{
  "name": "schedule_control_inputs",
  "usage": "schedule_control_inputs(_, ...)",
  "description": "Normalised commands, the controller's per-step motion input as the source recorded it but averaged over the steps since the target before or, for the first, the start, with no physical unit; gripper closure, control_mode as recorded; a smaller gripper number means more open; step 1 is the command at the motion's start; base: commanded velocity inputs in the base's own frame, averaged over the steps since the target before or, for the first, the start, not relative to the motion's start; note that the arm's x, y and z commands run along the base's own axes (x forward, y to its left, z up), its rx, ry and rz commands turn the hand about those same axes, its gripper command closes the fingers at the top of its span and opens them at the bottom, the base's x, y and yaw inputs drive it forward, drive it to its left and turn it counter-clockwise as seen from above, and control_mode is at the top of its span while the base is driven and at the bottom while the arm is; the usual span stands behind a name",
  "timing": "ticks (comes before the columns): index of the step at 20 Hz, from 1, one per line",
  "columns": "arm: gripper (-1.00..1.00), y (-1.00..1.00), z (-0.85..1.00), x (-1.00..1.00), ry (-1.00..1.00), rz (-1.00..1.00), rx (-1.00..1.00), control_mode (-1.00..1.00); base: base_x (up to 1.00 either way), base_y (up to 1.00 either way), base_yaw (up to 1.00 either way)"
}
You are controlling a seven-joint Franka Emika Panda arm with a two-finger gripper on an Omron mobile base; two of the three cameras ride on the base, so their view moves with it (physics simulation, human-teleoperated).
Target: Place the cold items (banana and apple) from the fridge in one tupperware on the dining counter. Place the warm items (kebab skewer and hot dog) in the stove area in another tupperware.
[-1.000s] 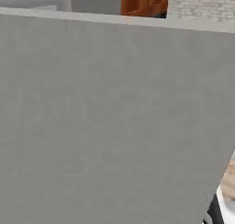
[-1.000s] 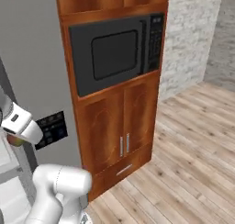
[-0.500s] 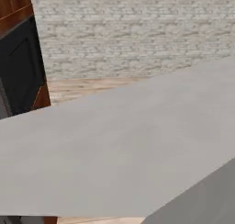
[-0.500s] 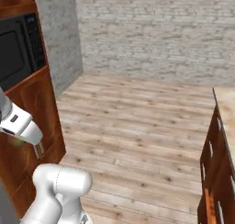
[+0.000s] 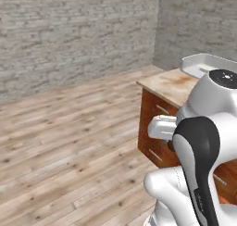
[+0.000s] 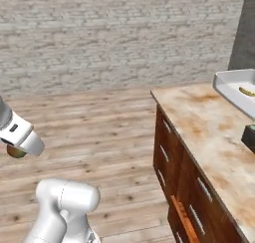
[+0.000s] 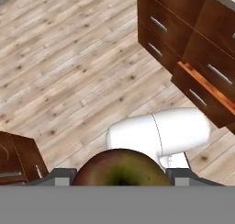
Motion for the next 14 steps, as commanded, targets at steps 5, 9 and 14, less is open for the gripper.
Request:
schedule_control_inputs(5,1.00,0.00,0.00,0.00,0.00,0.00,0.00,1.00,1.00,0.22,-0.68)
schedule_control_inputs(9,1.00,0.00,0.00,0.00,0.00,0.00,0.00,1.00,1.00,0.43,-0.72)
schedule_control_inputs(14,1.00,0.00,0.00,0.00,0.00,0.00,0.00,1.00,0.96,0.58,-0.73)
